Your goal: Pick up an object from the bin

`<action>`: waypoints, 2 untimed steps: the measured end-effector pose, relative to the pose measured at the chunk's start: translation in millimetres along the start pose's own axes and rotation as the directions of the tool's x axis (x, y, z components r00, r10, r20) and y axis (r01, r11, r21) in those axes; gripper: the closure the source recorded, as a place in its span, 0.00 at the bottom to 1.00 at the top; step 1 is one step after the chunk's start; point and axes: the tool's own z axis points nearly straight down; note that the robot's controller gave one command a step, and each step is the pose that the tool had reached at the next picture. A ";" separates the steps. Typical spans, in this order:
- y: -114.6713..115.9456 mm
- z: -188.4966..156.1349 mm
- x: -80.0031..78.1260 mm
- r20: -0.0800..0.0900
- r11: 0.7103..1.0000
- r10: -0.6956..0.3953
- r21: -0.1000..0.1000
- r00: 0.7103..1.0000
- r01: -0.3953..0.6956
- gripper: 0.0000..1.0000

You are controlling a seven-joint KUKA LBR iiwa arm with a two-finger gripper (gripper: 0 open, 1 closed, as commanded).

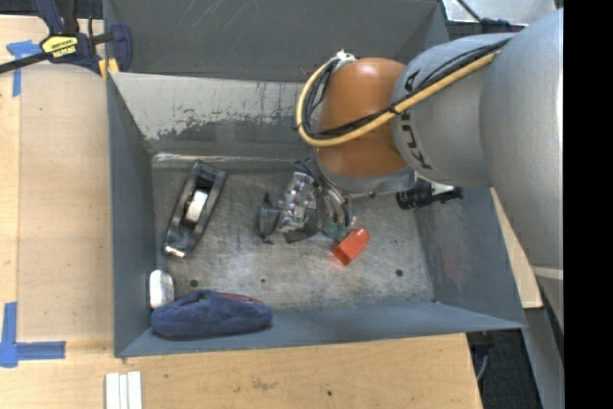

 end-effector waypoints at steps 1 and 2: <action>-0.2 -14.9 -1.8 0.000 1.000 0.002 0.000 1.000 -0.002 1.00; -0.4 -28.1 -3.5 0.001 1.000 0.003 0.000 1.000 -0.003 1.00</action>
Offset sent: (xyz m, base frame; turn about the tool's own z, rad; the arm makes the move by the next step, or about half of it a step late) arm 0.0000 0.0001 0.0137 0.0000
